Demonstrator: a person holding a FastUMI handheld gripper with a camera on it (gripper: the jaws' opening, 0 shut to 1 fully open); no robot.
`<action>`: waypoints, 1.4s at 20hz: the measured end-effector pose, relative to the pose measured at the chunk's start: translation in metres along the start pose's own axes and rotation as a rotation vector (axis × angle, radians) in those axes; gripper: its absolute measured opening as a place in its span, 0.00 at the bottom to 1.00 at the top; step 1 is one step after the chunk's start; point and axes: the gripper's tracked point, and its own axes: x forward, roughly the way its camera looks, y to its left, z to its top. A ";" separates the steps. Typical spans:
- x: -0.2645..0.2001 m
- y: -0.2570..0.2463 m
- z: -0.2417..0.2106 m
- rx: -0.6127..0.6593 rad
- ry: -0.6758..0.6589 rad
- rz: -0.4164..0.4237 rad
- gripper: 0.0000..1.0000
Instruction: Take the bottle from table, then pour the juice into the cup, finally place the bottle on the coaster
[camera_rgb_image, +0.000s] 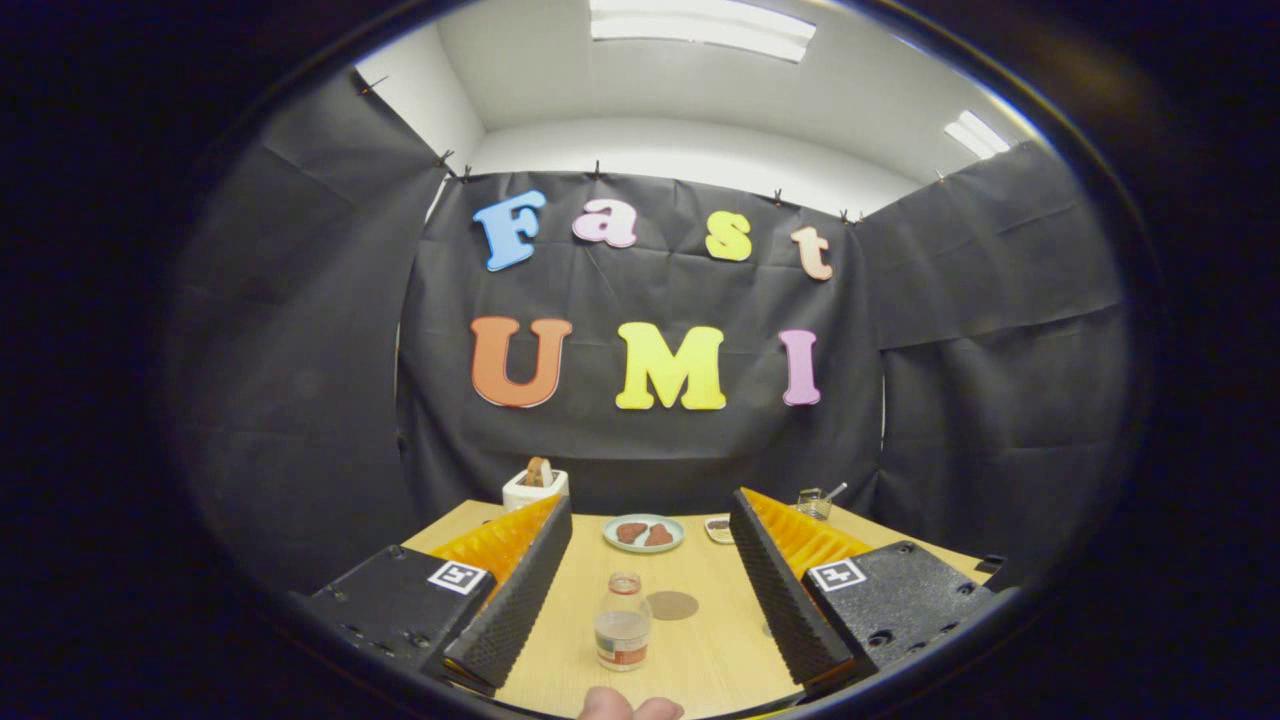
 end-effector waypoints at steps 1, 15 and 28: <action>0.001 -0.003 -0.003 -0.005 0.008 0.004 1.00; -0.003 -0.061 -0.027 0.045 0.041 0.089 1.00; -0.005 -0.044 -0.171 -0.063 0.191 0.130 1.00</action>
